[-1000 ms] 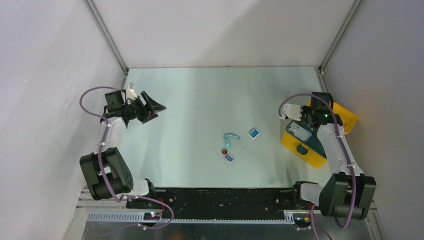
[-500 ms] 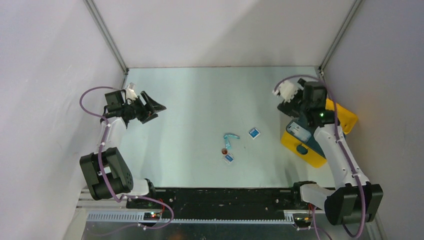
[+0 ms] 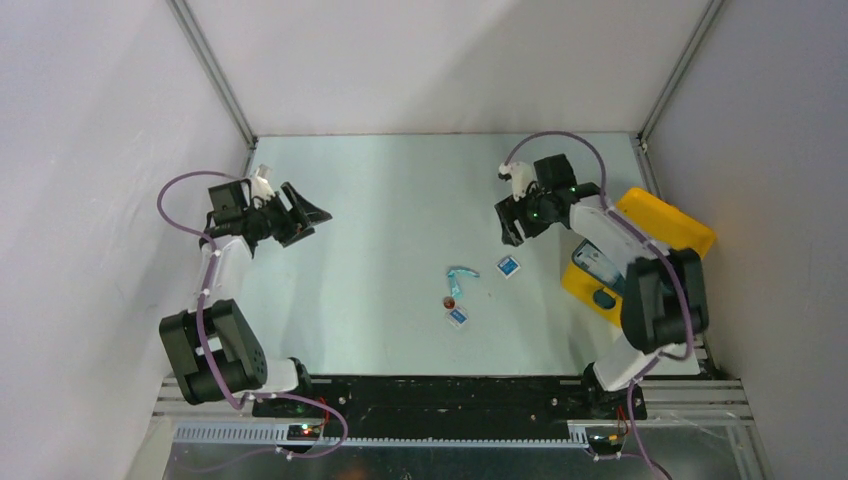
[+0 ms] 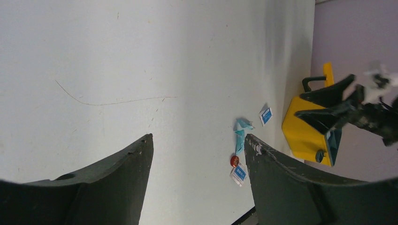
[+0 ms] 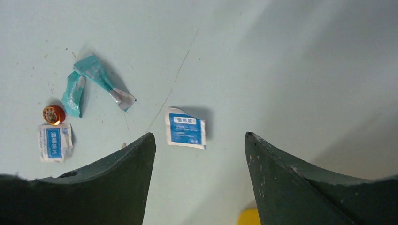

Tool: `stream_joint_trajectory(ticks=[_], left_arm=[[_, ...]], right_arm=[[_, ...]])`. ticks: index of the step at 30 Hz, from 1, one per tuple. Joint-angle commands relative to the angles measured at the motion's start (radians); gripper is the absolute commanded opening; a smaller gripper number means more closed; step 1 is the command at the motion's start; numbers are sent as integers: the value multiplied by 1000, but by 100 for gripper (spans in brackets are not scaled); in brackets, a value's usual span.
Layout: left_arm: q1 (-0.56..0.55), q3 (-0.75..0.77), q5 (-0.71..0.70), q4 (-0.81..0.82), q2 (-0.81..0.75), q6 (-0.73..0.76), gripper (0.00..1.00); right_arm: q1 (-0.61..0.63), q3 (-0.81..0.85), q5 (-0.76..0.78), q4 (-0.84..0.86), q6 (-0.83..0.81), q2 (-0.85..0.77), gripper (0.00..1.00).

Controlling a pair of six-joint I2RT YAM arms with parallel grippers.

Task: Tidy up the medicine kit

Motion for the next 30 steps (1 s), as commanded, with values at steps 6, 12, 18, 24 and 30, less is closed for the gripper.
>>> stream_joint_trajectory(ticks=[6, 12, 18, 24, 30], left_arm=[[-7, 20, -9, -29, -76, 82, 76], [-8, 30, -5, -35, -56, 77, 76], [-7, 31, -3, -36, -44, 75, 76], [-7, 31, -3, -35, -39, 75, 76], [-7, 29, -7, -35, -50, 76, 76]], right_arm=[[-60, 8, -86, 10, 269, 212, 72], [-71, 18, -142, -19, 258, 269, 61], [-71, 27, -174, -87, 241, 316, 50], [-69, 26, -182, -99, 238, 325, 44], [-53, 26, -165, -107, 221, 318, 27]])
